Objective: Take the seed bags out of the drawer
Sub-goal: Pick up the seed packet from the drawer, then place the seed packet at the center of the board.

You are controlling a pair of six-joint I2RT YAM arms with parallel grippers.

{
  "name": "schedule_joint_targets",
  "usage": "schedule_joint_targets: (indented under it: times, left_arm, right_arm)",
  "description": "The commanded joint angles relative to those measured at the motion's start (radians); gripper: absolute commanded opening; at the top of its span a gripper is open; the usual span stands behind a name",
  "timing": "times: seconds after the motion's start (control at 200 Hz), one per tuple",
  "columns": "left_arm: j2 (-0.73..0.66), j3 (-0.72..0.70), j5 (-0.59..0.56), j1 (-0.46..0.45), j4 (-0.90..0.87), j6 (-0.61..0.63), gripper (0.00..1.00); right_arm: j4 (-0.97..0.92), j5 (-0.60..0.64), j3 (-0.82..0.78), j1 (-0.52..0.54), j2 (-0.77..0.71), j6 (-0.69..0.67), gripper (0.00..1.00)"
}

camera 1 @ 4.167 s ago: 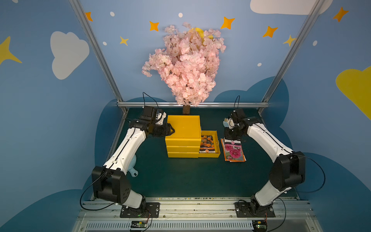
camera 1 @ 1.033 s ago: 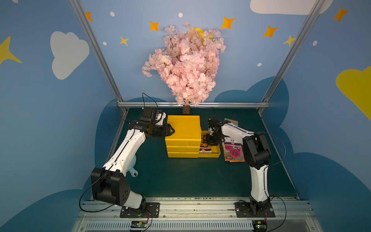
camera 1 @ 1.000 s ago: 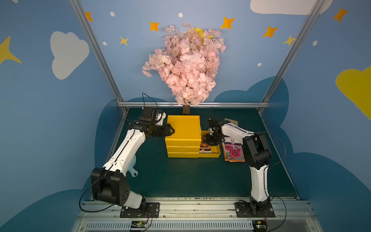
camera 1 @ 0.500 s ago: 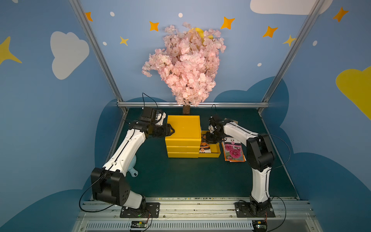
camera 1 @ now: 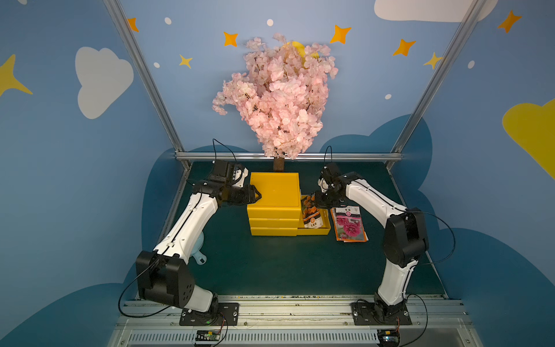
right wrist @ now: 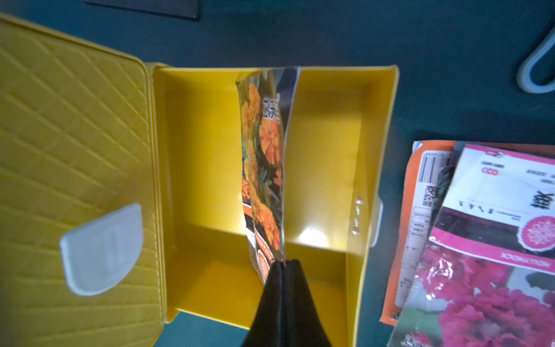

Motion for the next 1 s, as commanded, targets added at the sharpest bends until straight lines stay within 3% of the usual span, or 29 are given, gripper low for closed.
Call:
schedule_joint_targets:
  times: [0.0,0.385,0.626,0.996]
  left_arm:
    - [0.025,-0.05,-0.003,-0.022,-0.083,0.017,0.6]
    - [0.028,-0.049,0.014,-0.022,-0.074,0.022,0.6]
    - [0.029,-0.041,0.024,-0.022,-0.075,0.025,0.6]
    - [0.041,-0.028,0.041,-0.022,-0.075,0.023,0.6]
  right_arm:
    - [-0.05,0.026,-0.002,-0.015,-0.069,-0.023,0.0]
    - [-0.104,-0.003,-0.063,-0.147,-0.272,-0.068,0.0]
    - [-0.115,0.063,-0.136,-0.268,-0.387,-0.101,0.0]
    - [-0.1,-0.063,-0.235,-0.401,-0.291,-0.144,0.0]
